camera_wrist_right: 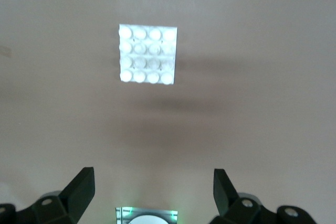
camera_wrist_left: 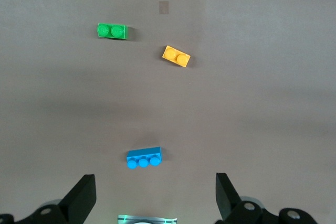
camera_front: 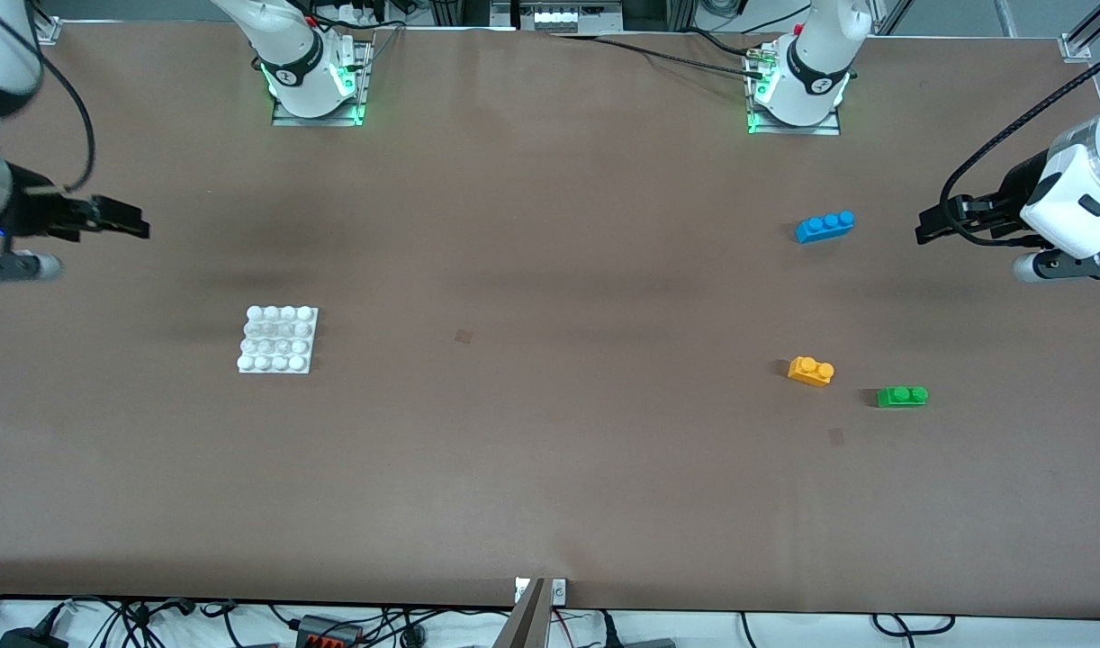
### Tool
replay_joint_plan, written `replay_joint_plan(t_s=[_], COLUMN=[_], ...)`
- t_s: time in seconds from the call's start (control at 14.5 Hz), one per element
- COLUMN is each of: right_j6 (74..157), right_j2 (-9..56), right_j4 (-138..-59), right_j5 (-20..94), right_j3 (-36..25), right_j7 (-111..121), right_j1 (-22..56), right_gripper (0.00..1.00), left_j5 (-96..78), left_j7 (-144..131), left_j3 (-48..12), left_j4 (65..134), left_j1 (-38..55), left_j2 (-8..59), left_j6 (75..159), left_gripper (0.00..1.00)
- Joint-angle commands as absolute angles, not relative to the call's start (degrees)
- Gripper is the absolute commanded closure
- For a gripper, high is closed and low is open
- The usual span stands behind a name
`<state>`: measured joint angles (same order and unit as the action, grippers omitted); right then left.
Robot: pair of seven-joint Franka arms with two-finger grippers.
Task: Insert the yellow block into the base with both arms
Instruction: 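Move the right gripper down onto the white base plate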
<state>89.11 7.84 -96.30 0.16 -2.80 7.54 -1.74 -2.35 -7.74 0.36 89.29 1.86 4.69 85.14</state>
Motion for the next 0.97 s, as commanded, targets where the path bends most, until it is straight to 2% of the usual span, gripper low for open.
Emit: replay_joint_plan(t_s=[0.0, 0.14, 0.35, 0.9], right_j6=[90.77, 97.35, 102.29, 120.56], right_j2=[16.76, 22.03, 26.71, 29.26], right_j4=[-94.83, -95.53, -96.94, -108.0], right_j5=[0.96, 0.97, 1.05, 5.54], right_j3=[-2.9, -2.9, -2.9, -2.99], right_j7=[8.09, 6.95, 2.22, 0.09], right_j1=[-0.62, 2.1, 1.94, -0.09], right_gripper=[0.0, 0.0, 0.0, 0.0], left_j5=[-2.11, -2.11, -2.11, -2.11], left_j7=[-7.82, -7.82, -7.65, -8.43], left_j3=[0.18, 0.18, 0.18, 0.0], left_j4=[88.51, 88.51, 88.51, 88.24], left_j1=[1.85, 1.93, 1.85, 3.42], left_j2=[4.57, 4.57, 4.57, 5.09], left_j6=[84.2, 84.2, 83.76, 83.32], left_gripper=[0.0, 0.0, 0.0, 0.0])
